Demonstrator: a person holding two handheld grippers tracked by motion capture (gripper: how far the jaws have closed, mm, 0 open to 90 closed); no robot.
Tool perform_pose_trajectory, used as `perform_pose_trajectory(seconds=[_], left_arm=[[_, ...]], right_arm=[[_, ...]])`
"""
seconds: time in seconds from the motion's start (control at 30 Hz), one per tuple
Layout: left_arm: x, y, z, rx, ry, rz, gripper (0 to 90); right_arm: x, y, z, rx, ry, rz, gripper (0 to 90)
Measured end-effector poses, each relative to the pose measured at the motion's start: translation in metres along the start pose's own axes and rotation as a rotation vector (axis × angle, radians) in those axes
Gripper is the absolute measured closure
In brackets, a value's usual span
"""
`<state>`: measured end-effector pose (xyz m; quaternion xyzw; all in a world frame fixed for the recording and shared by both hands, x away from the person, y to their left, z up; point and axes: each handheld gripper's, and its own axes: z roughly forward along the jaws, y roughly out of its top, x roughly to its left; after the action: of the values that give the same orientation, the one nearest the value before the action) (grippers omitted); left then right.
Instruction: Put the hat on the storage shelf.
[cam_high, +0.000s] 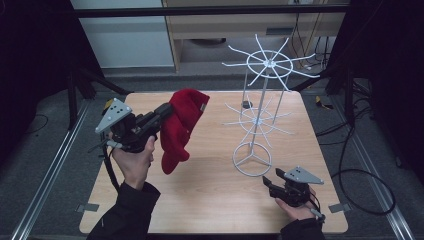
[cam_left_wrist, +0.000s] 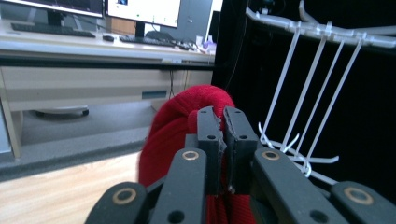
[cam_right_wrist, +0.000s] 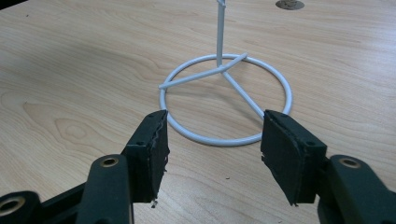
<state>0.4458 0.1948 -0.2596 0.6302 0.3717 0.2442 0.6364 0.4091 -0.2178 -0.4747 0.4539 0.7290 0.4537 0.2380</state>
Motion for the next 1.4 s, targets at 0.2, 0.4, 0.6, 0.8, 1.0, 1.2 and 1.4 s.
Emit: perform_pose_trajectory(seconds=[0.2,0.4,0.6,0.8,1.0,1.2,1.4], left_arm=[[-0.002,0.022,0.001,-0.049,0.007,0.007,85.9],[-0.006,0.044,0.0,-0.12,-0.003,0.015,85.9],[-0.015,0.064,0.002,-0.183,-0.021,0.01,85.9],[-0.019,0.079,0.01,-0.22,-0.02,0.006,85.9],[-0.026,0.092,0.021,-0.24,-0.03,0.006,85.9],[-0.036,0.104,0.023,-0.257,-0.047,0.021,85.9],[-0.043,0.116,0.022,-0.277,-0.064,0.023,85.9]], right_arm=[[0.0,0.0,0.0,-0.001,0.001,0.0,42.1],[-0.001,0.0,0.0,-0.005,-0.002,0.0,41.8],[-0.001,0.0,0.001,-0.007,-0.004,-0.006,41.4],[-0.001,0.0,0.001,-0.011,-0.004,-0.006,41.3],[-0.001,-0.001,0.001,-0.013,-0.003,-0.007,41.3],[-0.001,-0.001,0.001,-0.015,-0.001,-0.006,41.3],[-0.001,-0.001,0.002,-0.014,0.0,-0.011,41.3]])
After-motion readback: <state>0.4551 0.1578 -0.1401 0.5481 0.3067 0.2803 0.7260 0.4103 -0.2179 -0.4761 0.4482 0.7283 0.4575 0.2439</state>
